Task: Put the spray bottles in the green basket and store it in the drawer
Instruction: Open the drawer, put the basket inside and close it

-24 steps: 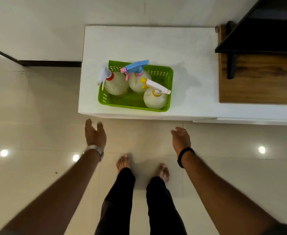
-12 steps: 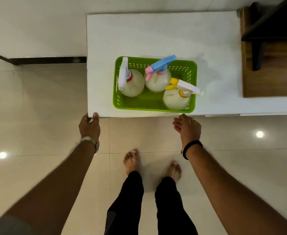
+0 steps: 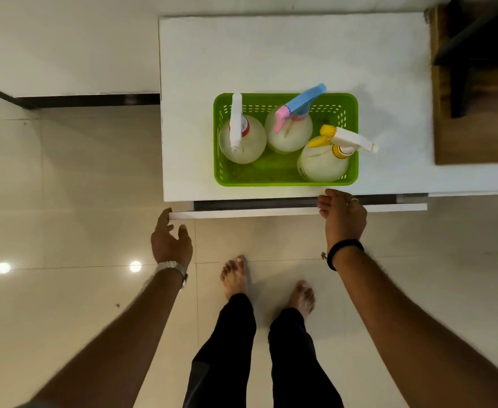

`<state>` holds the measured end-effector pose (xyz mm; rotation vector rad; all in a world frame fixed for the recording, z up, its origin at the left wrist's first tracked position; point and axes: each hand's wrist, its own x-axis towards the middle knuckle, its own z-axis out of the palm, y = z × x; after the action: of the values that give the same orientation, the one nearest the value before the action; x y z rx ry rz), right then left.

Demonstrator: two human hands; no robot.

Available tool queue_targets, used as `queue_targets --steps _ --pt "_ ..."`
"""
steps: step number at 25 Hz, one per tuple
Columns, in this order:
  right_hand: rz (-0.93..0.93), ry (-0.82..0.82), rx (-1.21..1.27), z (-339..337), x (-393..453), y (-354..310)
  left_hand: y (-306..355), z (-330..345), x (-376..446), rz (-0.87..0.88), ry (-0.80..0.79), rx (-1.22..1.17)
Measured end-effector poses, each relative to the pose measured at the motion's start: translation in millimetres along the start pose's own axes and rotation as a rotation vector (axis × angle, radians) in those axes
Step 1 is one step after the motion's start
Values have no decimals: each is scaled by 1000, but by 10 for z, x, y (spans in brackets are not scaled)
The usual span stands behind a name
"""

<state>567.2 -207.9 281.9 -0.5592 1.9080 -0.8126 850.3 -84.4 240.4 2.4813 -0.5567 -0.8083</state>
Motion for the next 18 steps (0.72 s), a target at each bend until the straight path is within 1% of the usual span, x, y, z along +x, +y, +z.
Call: queue_targets --steps 1,2,3,4,5,6,7,9,11,13,18 --pt "-98 -14 -208 -86 -1 70 -47 -1 -93 69 -7 127" --pt "-231 -63 -440 -185 0 147 -73 5 -215 189 -28 255" --pt "-380 -156 -664 -288 9 225 -79 24 -358 358 -84 369" --pt "-492 -276 -875 -379 33 289 -57 70 -496 538 -181 464" --pt "-544 -381 -1080 -451 54 340 -9 141 -613 686 -297 542" --pt "-556 -448 -1266 -491 58 383 63 230 -700 776 -398 610" --pt "-552 -479 -1404 -511 57 427 156 328 -754 805 -469 665" --pt "-552 -477 -1499 -519 17 489 349 493 -823 735 -532 748" --pt "-533 -476 -1491 -492 -39 486 460 561 -894 650 -518 800" --pt "-502 -500 -1483 -520 -87 484 470 557 -1009 608 -514 827" --pt "-473 -627 -1472 -904 -261 712 217 490 -1360 530 -628 853"
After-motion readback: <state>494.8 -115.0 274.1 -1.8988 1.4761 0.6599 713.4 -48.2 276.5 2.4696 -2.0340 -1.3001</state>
